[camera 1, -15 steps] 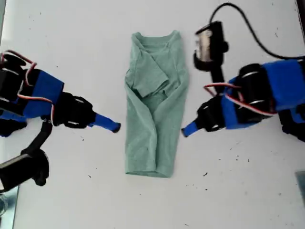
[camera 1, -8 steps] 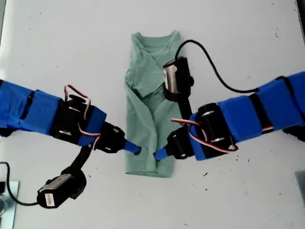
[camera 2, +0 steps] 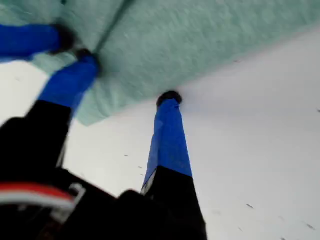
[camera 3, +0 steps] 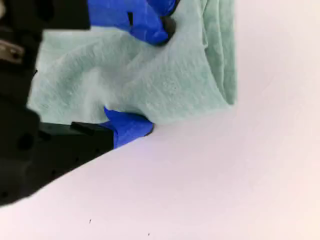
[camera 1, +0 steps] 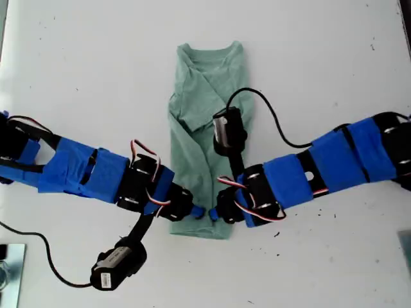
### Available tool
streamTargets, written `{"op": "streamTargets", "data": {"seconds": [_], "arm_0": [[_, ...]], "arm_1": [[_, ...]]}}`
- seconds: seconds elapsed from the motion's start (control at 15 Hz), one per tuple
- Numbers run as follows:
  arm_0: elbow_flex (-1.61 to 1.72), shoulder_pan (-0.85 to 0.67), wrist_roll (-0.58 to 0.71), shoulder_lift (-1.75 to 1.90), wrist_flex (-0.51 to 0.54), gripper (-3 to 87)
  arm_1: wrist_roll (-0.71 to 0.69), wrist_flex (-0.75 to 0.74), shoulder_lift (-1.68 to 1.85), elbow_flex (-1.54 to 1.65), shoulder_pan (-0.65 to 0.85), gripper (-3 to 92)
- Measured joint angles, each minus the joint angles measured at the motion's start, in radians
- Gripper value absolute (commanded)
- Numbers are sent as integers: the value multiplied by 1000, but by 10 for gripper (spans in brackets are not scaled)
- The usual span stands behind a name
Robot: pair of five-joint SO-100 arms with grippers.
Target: Fold t shirt
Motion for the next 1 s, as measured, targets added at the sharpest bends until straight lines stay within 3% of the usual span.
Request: {"op": "streamTargets", "data": {"seconds": [0.2,0.73,1.0], "arm_0": [[-20,11,21,-18,-14,-2],[-3,63,149,262,-34,-2],[81,-34,206,388,-29,-2]], "arm_1": [[-2,-48,-28,-17,-5,-5],[-160,-49,325,51,-44,-5],[-218,-60,456,175,78,-5]]}}
